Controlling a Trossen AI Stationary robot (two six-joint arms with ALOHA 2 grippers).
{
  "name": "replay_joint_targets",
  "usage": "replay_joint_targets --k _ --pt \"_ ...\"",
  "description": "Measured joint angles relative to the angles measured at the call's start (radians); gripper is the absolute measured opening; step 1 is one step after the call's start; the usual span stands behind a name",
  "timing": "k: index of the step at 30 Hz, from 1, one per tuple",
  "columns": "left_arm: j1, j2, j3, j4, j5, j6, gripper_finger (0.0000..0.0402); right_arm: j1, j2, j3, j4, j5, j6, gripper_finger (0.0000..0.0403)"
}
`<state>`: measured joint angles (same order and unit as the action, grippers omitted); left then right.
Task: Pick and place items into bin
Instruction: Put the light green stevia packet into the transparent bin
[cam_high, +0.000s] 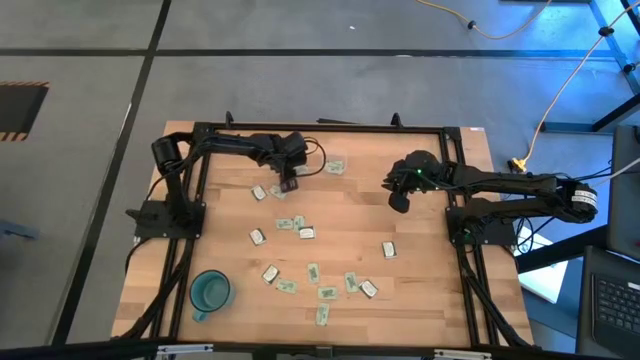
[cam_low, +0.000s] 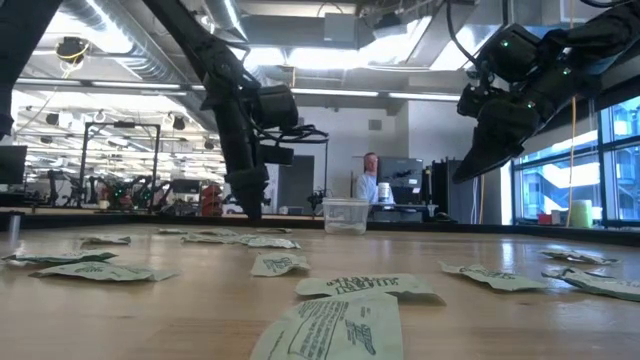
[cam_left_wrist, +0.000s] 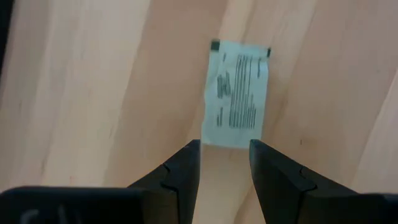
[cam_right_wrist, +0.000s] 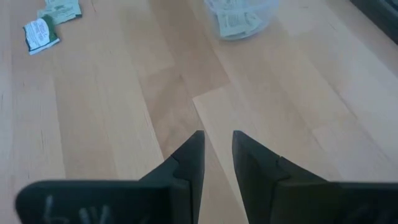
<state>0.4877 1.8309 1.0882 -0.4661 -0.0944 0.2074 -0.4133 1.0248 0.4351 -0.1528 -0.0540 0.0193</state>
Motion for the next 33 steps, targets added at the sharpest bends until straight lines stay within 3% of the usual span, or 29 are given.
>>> replay_joint_targets --k 14,27,33 --pt "0.000 0.057 0.005 0.023 0.010 -0.013 0.0128 0.000 0.000 0.000 -0.001 0.000 0.002 0.0087" --pt "-0.003 0.062 0.002 0.029 0.009 -0.003 0.0009 0.000 0.000 0.000 -0.006 0.000 0.000 0.0087" --pt "-0.003 0.063 0.001 0.028 0.008 -0.002 0.0004 0.000 0.000 0.000 -0.009 0.000 0.000 0.0087"
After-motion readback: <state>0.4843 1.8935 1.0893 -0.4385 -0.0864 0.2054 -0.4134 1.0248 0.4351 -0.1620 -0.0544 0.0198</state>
